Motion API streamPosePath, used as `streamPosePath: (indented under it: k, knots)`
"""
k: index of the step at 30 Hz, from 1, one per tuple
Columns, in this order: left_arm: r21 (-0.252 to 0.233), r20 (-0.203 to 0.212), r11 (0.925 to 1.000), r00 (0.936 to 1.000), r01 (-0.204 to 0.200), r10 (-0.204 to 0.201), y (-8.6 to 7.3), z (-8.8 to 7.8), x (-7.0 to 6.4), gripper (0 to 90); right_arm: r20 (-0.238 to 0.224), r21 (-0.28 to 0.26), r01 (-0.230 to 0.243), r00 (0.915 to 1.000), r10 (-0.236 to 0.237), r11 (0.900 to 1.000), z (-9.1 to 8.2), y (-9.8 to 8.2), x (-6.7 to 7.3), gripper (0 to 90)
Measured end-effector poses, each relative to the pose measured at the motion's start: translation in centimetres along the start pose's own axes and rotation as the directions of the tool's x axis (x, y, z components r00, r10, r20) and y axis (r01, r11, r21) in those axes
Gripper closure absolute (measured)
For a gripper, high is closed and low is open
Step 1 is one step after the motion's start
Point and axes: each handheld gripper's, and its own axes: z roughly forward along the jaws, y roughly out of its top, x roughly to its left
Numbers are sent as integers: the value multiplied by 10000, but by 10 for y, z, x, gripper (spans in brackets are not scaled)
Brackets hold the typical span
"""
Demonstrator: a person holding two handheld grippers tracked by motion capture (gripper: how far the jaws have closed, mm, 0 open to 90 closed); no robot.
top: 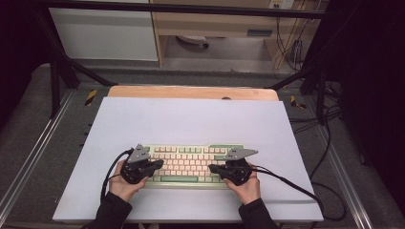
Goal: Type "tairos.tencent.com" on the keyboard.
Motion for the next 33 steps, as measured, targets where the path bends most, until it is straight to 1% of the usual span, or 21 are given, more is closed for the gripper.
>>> streamPosePath:
  k: [9, 14, 17, 22, 26, 30, 33]
  knots:
    - [94, 40, 9999, 10000, -83, 83, 13, 19, -7, 893, -4, 48, 93, 10000, -93, 9999, 1, -1, 0, 900]
    - [241, 20, 9996, 9999, -143, 142, 16, 30, -10, 893, -25, 46, 106, 9999, -105, 9999, 0, -1, 0, 900]
    - [267, 16, 9996, 10000, -97, 97, 17, 35, -10, 894, -24, 45, 105, 9999, -105, 9999, 0, -1, 0, 900]
    - [397, -49, 9991, 9999, -117, 119, 17, 41, -10, 895, -29, 39, 117, 9999, -117, 9999, 0, -1, 0, 900]
    - [381, -69, 9992, 9999, -85, 88, 17, 43, -10, 896, -28, 38, 117, 9999, -117, 9999, 0, -1, 0, 900]
    - [469, -57, 9988, 9999, -146, 148, 16, 46, -11, 897, -35, 39, 114, 9999, -114, 9999, 0, -1, 0, 900]
    - [434, -56, 9989, 9998, -179, 182, 16, 47, -11, 898, -37, 17, 97, 9999, -97, 10000, 0, -1, 0, 900]
